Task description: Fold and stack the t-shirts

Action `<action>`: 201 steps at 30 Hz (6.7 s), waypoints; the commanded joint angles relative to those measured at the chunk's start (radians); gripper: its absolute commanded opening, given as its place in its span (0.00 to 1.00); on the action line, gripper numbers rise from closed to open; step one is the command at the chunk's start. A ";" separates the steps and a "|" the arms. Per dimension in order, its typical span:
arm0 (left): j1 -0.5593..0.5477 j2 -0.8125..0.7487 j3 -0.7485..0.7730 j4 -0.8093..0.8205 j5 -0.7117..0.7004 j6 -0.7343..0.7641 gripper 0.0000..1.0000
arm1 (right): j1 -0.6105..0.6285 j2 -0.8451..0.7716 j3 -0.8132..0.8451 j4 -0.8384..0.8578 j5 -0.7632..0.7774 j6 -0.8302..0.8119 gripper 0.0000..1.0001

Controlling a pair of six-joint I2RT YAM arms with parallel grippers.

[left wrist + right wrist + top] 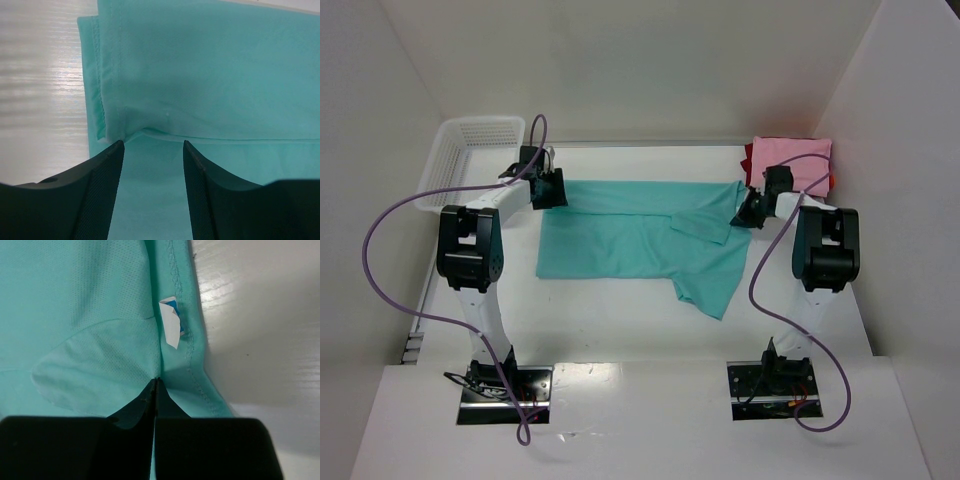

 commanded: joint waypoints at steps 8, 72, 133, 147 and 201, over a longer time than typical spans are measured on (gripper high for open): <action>0.006 0.014 0.038 0.010 0.006 0.015 0.59 | 0.008 -0.124 -0.050 0.005 0.074 0.002 0.00; -0.072 0.281 0.438 -0.110 -0.018 0.101 0.69 | 0.128 0.230 0.406 -0.050 0.238 -0.066 0.35; -0.064 -0.354 -0.057 -0.136 -0.015 -0.045 0.97 | 0.155 -0.394 0.047 -0.085 0.191 0.016 1.00; -0.064 -0.724 -0.457 -0.178 0.024 -0.213 1.00 | 0.155 -0.897 -0.422 -0.307 0.202 0.300 1.00; -0.028 -0.820 -0.581 -0.165 -0.038 -0.277 1.00 | 0.316 -0.717 -0.617 -0.286 0.461 0.603 0.57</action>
